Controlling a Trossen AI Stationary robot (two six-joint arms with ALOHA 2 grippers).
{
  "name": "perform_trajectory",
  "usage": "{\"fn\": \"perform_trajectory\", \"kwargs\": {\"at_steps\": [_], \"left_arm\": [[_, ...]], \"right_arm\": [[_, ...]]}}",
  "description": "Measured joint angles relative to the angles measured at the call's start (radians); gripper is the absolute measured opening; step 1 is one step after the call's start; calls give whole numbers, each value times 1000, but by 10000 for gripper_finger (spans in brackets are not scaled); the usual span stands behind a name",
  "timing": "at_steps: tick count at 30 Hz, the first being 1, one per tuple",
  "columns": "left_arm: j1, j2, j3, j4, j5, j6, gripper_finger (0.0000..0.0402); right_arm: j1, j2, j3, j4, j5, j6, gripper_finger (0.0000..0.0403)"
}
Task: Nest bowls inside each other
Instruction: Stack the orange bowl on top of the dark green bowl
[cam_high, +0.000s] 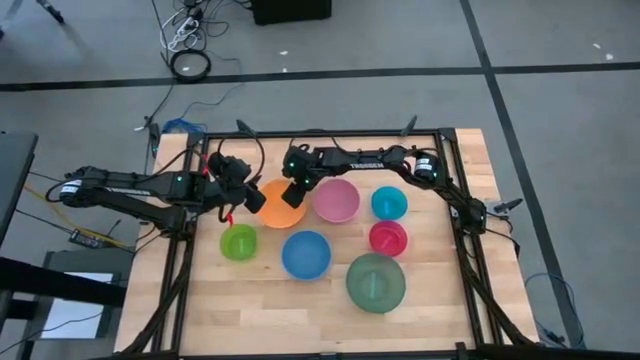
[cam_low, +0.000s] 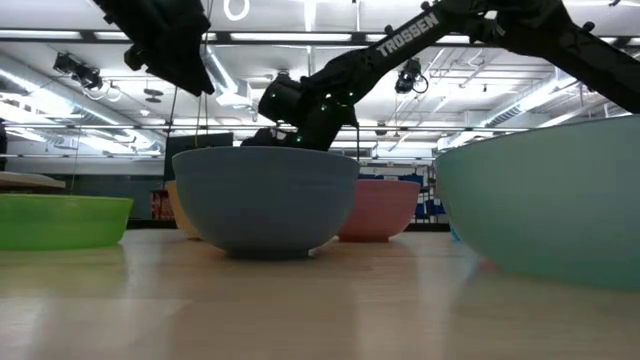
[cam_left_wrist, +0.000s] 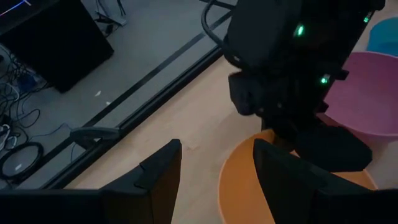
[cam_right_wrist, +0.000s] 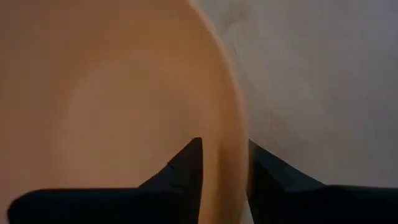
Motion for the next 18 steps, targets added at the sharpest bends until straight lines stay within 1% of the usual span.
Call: {"fn": "perform_trajectory", "kwargs": {"at_steps": [3,8,11,14,16,18], "left_arm": [[0,0,0,0,0,0,209],[0,0,0,-2,0,0,209],[0,0,0,-2,0,0,209],[0,0,0,-4,0,0,209],[0,0,0,-5,0,0,209],[0,0,0,-8,-3,0,209]], "right_arm": [[0,6,0,12,10,-12,66],[-2,6,0,22,1,-48,10],[-2,6,8,14,0,-57,5],[-1,-5,53,-22,20,-93,3],[7,-33,102,-60,33,-125,2],[22,-89,150,-124,43,-158,1]]}}
